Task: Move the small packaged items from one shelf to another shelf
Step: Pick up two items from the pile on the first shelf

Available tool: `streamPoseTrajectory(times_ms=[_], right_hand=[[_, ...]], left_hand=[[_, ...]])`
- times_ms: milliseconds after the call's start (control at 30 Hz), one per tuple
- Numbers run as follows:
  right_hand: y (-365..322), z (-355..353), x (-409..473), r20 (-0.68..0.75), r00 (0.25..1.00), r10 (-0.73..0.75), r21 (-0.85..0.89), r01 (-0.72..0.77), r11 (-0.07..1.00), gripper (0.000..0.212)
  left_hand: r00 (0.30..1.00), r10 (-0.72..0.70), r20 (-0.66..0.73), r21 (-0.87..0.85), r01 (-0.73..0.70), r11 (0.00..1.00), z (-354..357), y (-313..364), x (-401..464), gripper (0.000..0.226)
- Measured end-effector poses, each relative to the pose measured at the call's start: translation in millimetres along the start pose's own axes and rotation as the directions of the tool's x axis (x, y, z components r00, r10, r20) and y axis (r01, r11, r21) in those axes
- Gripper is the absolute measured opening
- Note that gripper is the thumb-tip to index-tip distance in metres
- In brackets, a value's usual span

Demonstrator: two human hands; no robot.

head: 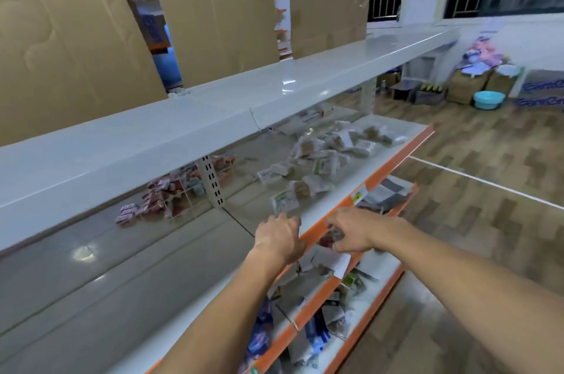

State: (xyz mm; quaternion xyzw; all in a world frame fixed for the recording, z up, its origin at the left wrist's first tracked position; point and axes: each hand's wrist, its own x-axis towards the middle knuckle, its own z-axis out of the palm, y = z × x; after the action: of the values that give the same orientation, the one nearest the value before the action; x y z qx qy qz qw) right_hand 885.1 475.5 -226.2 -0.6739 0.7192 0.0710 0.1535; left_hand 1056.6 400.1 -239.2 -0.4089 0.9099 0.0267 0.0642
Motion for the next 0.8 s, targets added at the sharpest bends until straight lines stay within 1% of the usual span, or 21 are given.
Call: streamPoseTrajectory(times_ms=[100,167,333,467,567,700,800], right_hand=[[26.8,-1.0,13.6,0.000,1.000,0.018,0.009,-0.018,1.000,0.050],[45.5,-3.5,24.6,0.007,1.000,0.029,0.021,-0.029,0.999,0.053],[96.1,-15.0,57.9,0.003,0.998,0.062,0.033,-0.062,0.998,0.056],[136.3,-28.8,86.8,-0.021,0.995,0.099,0.050,-0.097,0.994,0.061],[161.6,-38.9,108.3,-0.034,0.993,0.115,0.053,-0.113,0.992,0.062],[190.8,-45.6,131.8,-0.036,0.993,0.109,0.078,-0.106,0.991,0.061],[214.4,-44.0,147.4,-0.021,0.994,0.110,0.087,-0.108,0.990,0.060]], left_hand=[[1.000,0.011,0.015,0.001,-0.011,1.000,-4.3,11.6,29.2,0.050],[1.000,0.017,0.024,-0.011,-0.016,1.000,-7.2,18.7,52.5,0.050],[0.998,0.054,0.008,-0.026,-0.054,0.998,-12.8,33.7,119.6,0.042],[0.998,0.056,-0.023,-0.052,-0.057,0.997,-20.7,42.3,170.7,0.035],[0.996,0.077,-0.043,-0.045,-0.079,0.996,-27.1,48.4,206.7,0.039],[0.995,0.094,-0.023,-0.023,-0.095,0.995,-29.0,59.8,244.4,0.046],[0.995,0.097,-0.022,-0.022,-0.097,0.995,-25.8,70.2,270.1,0.046]])
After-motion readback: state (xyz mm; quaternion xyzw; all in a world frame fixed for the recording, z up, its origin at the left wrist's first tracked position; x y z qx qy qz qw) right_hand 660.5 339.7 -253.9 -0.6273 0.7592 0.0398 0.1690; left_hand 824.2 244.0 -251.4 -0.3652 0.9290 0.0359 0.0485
